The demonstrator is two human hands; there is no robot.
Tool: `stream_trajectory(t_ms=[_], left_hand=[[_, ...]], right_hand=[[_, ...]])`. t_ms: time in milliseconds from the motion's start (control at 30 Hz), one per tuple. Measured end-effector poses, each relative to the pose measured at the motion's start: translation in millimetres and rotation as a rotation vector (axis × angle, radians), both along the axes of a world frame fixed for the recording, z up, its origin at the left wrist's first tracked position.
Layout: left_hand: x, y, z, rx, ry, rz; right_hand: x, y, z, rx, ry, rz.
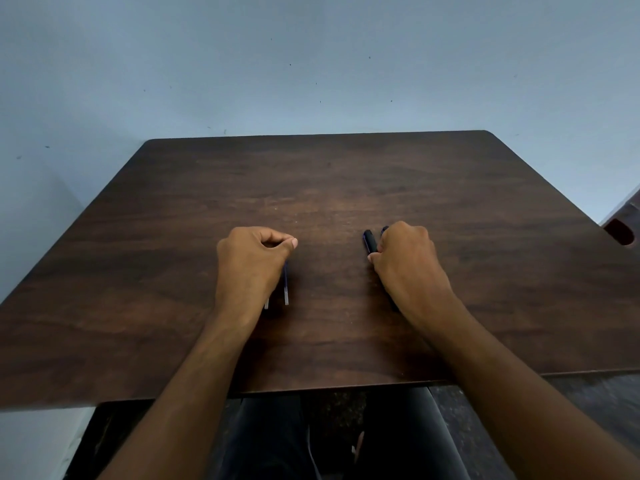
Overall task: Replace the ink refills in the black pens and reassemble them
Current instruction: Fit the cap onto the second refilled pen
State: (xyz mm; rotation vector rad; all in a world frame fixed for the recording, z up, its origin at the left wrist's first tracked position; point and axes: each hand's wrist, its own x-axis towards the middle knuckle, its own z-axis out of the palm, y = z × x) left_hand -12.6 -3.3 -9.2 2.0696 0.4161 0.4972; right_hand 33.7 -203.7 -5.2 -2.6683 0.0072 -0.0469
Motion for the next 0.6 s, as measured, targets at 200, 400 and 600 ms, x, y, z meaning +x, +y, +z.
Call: stream_trajectory(t_ms=[200,400,600], left_hand=[[-1,-2,2,-0.014,-0.027,-0.016],[2,-5,2,0.006,-0.022,-0.011],[5,-4,1,-0.01,-0.025,0.029]], right_hand=[[-1,-23,15,0.099,-0.05,-0.067],[0,-36,34,0.121,0.166,-0.097],[-2,-26,33,0.153,0.224,-0.11]])
